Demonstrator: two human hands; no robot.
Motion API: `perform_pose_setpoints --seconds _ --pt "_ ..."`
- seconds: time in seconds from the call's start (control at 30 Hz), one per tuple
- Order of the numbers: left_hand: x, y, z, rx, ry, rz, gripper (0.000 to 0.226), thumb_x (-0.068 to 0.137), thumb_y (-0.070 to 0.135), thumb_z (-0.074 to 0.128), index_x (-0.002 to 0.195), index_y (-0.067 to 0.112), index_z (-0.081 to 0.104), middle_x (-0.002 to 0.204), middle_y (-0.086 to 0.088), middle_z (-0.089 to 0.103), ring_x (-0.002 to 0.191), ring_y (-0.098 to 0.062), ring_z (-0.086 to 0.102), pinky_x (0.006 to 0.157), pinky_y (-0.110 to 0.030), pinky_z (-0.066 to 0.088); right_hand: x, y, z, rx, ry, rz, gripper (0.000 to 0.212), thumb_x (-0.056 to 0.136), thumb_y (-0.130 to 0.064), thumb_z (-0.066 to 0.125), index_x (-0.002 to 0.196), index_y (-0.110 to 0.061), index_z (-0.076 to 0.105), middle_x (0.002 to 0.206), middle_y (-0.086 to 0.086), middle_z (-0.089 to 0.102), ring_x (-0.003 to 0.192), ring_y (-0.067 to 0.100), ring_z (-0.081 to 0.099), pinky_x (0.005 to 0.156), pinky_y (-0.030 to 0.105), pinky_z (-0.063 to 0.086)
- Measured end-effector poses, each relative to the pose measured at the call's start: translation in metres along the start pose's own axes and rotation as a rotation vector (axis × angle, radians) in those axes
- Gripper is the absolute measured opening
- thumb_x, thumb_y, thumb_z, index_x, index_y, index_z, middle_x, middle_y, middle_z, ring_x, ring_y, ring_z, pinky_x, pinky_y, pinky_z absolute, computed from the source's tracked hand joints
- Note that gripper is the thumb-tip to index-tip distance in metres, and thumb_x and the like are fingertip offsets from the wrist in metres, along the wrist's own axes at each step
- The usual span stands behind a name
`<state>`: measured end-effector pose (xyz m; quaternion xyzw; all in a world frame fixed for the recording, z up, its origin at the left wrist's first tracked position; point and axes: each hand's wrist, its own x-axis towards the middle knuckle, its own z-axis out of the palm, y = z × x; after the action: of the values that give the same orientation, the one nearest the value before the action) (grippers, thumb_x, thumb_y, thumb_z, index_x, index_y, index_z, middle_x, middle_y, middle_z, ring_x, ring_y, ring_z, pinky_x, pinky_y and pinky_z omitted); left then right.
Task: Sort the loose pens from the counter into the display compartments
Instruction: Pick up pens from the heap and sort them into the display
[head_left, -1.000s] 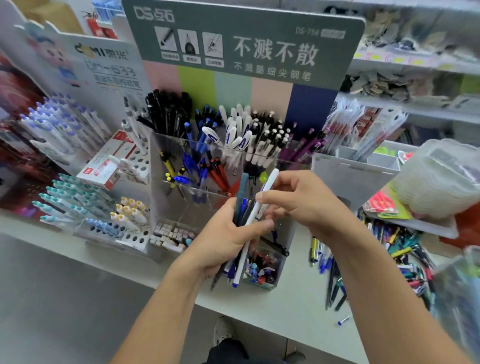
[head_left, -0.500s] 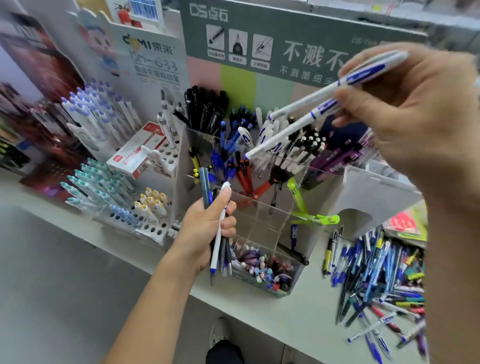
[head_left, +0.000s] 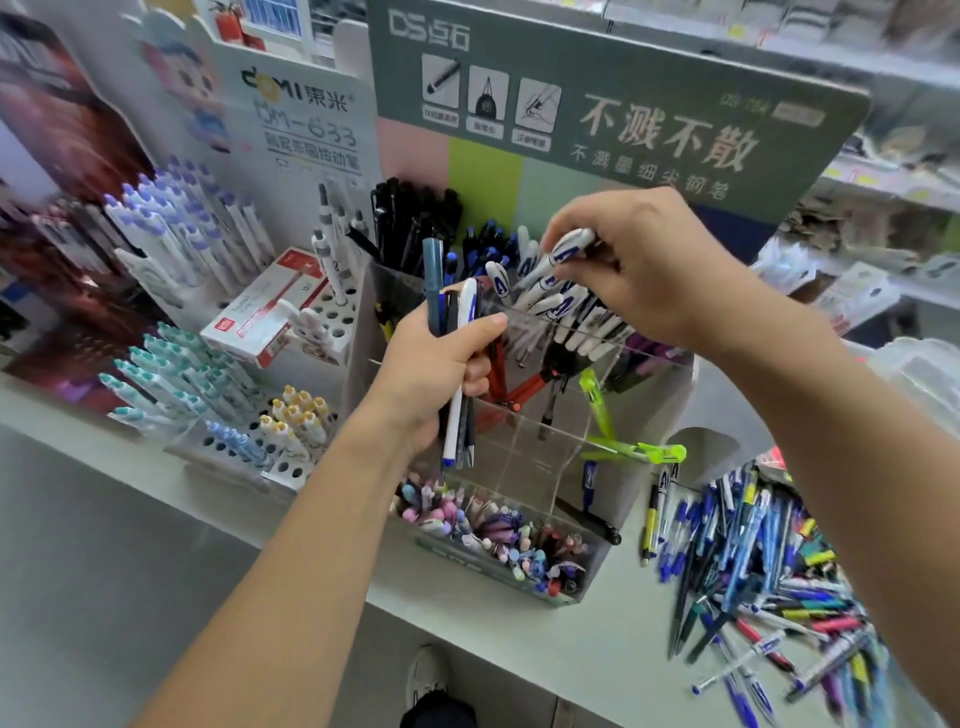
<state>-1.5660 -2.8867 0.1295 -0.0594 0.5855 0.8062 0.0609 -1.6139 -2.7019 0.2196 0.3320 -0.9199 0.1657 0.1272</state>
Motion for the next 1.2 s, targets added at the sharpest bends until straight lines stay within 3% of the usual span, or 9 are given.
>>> perform_pose_setpoints --seconds 0.2,0.37,0.53,0.63,0.7,0.77,0.93,1.07,1.2 --pt "0.012 0.005 0.005 0.112 -0.072 0.010 0.021 0.097 0.004 0.063 0.086 0.016 0.050 0.065 -0.002 0.034 0.048 -0.014 0.028 0.043 -0.024 0.026 0.027 0.000 0.008 0.001 -0.081 0.259 0.021 0.095 -0.027 0.069 0.100 -0.007 0.071 0.089 0.002 0.061 0.085 0.021 0.059 0.072 0.026 0.039" --pt "0.013 0.008 0.000 0.115 -0.094 0.007 0.024 0.099 0.010 0.063 0.082 0.014 0.047 0.067 -0.003 0.037 0.047 -0.012 0.032 0.044 -0.022 0.028 0.030 -0.008 0.023 0.119 0.188 0.255 0.029 0.092 -0.021 0.073 0.118 -0.013 0.062 0.097 0.003 0.066 0.086 0.019 0.061 0.078 0.031 0.052" --pt "-0.007 -0.007 -0.013 0.090 -0.035 0.007 0.023 0.097 0.016 0.066 0.080 0.010 0.051 0.070 -0.005 0.042 0.049 -0.010 0.039 0.044 -0.020 0.032 0.020 -0.008 0.057 -0.230 0.084 0.216 0.034 0.106 -0.034 0.048 0.106 -0.005 0.066 0.111 0.013 0.055 0.101 0.034 0.054 0.074 0.043 0.051" --pt "-0.019 -0.016 -0.016 0.045 -0.026 -0.033 0.017 0.100 0.021 0.061 0.092 0.009 0.051 0.069 -0.002 0.044 0.050 -0.011 0.038 0.045 -0.021 0.033 0.011 -0.012 0.062 -0.351 0.052 0.239 0.037 0.108 -0.040 0.038 0.120 -0.014 0.061 0.125 0.013 0.049 0.117 0.036 0.043 0.077 0.048 0.051" --pt "-0.027 -0.020 -0.017 -0.034 -0.035 -0.095 0.012 0.103 0.019 0.053 0.102 0.007 0.052 0.068 -0.001 0.045 0.050 -0.011 0.037 0.045 -0.021 0.031 0.001 -0.018 0.058 -0.250 0.047 0.236 0.042 0.107 -0.044 0.036 0.138 -0.023 0.054 0.132 0.008 0.049 0.119 0.033 0.040 0.089 0.047 0.046" --pt "-0.032 -0.023 -0.019 -0.046 -0.092 -0.138 0.010 0.105 0.012 0.044 0.105 0.005 0.051 0.068 0.000 0.045 0.050 -0.011 0.036 0.045 -0.021 0.030 -0.009 -0.026 0.051 -0.071 0.113 0.167 0.039 0.103 -0.045 0.044 0.133 -0.027 0.062 0.122 0.003 0.056 0.112 0.028 0.047 0.091 0.047 0.045" --pt "-0.044 -0.022 -0.021 0.057 -0.314 -0.147 0.007 0.103 0.004 0.047 0.097 0.007 0.049 0.070 0.000 0.045 0.053 -0.011 0.039 0.048 -0.020 0.033 -0.025 -0.028 0.032 0.418 -0.394 0.030 0.021 0.088 -0.023 0.078 0.109 -0.022 0.077 0.081 -0.004 0.066 0.071 0.012 0.061 0.069 0.028 0.051" --pt "-0.048 -0.019 -0.018 0.000 -0.447 -0.149 0.014 0.095 0.020 0.061 0.095 0.009 0.052 0.074 -0.001 0.047 0.056 -0.011 0.043 0.049 -0.019 0.038 -0.028 -0.020 0.033 0.532 -0.413 0.073 0.013 0.084 -0.019 0.079 0.095 -0.013 0.079 0.074 0.007 0.067 0.062 0.009 0.055 0.061 0.019 0.045" --pt "-0.049 -0.018 -0.009 -0.199 -0.224 -0.194 0.028 0.092 0.034 0.058 0.091 0.008 0.050 0.070 -0.001 0.047 0.052 -0.010 0.042 0.043 -0.018 0.036 -0.030 -0.012 0.014 0.428 -0.364 0.065 0.005 0.092 -0.017 0.072 0.093 -0.013 0.074 0.082 -0.006 0.066 0.072 0.005 0.060 0.068 0.013 0.046"
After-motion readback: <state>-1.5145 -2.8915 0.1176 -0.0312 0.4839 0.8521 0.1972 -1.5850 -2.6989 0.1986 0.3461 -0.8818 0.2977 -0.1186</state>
